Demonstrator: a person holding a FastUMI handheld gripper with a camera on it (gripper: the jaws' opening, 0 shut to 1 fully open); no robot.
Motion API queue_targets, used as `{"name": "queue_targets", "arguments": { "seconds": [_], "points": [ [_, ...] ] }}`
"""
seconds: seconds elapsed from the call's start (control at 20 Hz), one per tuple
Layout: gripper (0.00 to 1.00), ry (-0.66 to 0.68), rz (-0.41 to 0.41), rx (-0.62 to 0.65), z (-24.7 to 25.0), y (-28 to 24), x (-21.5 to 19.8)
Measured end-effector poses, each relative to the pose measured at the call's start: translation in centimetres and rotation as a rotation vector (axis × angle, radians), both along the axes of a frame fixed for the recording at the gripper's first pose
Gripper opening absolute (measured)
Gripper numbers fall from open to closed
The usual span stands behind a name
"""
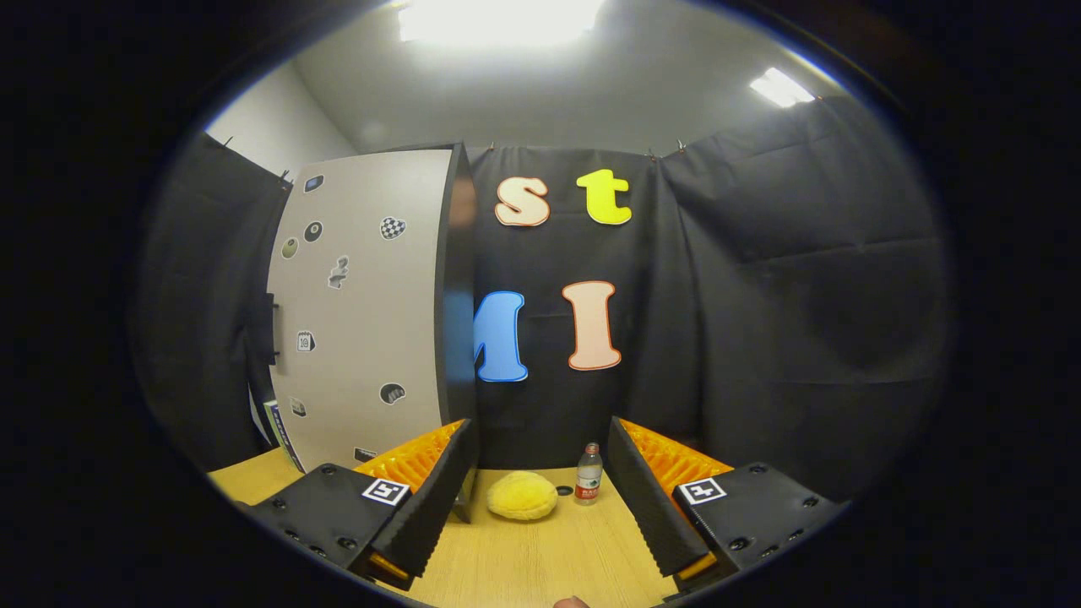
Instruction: Open the shoe cabinet door, grab the shoes and put them into the shoe cabinet, then close the shoe cabinet door.
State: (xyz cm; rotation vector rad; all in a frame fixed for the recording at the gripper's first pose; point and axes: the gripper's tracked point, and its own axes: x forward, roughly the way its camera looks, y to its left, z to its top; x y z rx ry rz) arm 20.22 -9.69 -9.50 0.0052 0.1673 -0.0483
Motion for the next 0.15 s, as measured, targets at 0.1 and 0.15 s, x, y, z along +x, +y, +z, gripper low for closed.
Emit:
{"name": "queue_targets", "arguments": {
  "seconds": [0.1, 0.15],
  "points": [
    [1.00, -0.007, 0.003, 0.000, 0.15, -0.26, 0.14],
    [1.00, -0.007, 0.002, 0.000, 0.14, -0.37, 0.20]
  ]
}}
